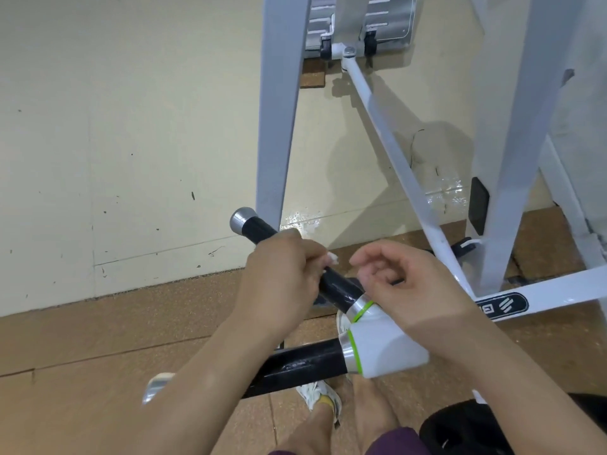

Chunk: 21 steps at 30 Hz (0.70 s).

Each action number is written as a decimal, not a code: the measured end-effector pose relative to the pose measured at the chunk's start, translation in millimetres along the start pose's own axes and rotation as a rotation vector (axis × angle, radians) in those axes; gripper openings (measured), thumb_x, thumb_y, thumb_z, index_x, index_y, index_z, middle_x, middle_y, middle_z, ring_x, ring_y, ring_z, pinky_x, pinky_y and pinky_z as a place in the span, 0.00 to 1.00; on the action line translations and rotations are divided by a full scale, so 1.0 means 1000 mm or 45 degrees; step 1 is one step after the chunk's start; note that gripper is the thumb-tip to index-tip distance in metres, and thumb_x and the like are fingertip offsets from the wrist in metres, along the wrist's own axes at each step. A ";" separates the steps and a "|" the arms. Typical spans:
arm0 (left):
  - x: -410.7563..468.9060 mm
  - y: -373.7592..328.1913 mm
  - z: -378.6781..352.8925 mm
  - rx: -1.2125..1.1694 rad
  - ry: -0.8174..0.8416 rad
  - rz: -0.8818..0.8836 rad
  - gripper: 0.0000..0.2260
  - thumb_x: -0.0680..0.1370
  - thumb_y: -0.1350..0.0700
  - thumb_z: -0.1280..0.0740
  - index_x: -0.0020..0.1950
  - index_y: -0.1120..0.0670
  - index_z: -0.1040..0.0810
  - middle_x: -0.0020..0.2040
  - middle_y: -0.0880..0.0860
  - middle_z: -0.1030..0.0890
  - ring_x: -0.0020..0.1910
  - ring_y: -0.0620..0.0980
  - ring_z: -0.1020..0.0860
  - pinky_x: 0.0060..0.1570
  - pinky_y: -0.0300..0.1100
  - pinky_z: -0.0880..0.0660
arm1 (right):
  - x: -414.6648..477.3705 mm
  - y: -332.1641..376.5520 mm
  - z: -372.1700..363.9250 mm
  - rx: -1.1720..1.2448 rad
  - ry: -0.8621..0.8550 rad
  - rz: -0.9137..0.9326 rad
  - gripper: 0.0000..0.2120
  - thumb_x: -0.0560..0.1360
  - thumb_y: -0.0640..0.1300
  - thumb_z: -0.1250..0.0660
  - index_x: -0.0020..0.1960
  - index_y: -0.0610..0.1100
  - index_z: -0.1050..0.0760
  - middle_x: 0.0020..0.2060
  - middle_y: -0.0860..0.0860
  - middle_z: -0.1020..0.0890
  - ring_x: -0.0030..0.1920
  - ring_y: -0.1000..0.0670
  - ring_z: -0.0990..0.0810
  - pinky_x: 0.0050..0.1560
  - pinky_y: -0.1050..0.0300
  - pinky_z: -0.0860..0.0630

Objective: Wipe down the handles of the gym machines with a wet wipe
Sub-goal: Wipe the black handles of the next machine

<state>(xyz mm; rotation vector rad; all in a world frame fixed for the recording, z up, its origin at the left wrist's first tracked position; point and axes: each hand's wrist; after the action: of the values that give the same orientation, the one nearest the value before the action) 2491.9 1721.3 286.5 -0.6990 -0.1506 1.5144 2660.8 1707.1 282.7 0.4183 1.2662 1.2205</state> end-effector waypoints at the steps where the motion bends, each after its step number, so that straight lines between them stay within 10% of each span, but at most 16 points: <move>1: -0.006 -0.003 0.000 -0.003 0.034 -0.059 0.07 0.77 0.52 0.34 0.43 0.47 0.17 0.35 0.47 0.29 0.35 0.46 0.28 0.32 0.39 0.37 | 0.003 0.001 0.000 -0.010 0.013 -0.014 0.11 0.72 0.38 0.35 0.46 0.54 0.22 0.34 0.53 0.21 0.36 0.49 0.23 0.47 0.50 0.22; 7: 0.014 0.016 0.008 -0.091 -0.025 0.102 0.11 0.78 0.51 0.35 0.37 0.49 0.20 0.28 0.46 0.25 0.27 0.41 0.26 0.28 0.32 0.37 | 0.005 0.003 -0.001 -0.098 0.106 0.000 0.11 0.74 0.41 0.34 0.51 0.55 0.21 0.32 0.56 0.22 0.35 0.55 0.25 0.50 0.51 0.23; 16: -0.004 0.017 0.016 -0.069 0.353 -0.210 0.17 0.75 0.53 0.31 0.64 0.42 0.24 0.41 0.45 0.26 0.40 0.38 0.28 0.39 0.27 0.35 | 0.018 0.015 -0.007 -0.259 0.222 0.068 0.18 0.75 0.46 0.34 0.64 0.54 0.27 0.46 0.58 0.24 0.36 0.59 0.29 0.48 0.58 0.28; 21: 0.006 0.030 0.014 -0.148 0.245 -0.152 0.14 0.71 0.55 0.27 0.56 0.45 0.18 0.41 0.45 0.24 0.42 0.41 0.25 0.43 0.31 0.31 | 0.027 0.026 -0.010 -0.322 0.198 0.082 0.07 0.75 0.42 0.34 0.49 0.45 0.18 0.37 0.50 0.18 0.37 0.54 0.22 0.43 0.56 0.25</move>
<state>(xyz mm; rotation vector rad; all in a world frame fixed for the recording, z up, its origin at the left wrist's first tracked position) 2459.5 1728.1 280.7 -0.9086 -0.1330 1.3245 2635.2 1736.3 287.4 0.1833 1.2164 1.4700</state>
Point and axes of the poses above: each hand's wrist, its own x-axis towards the middle knuckle, its own z-axis out of the back of the hand, y = z × x
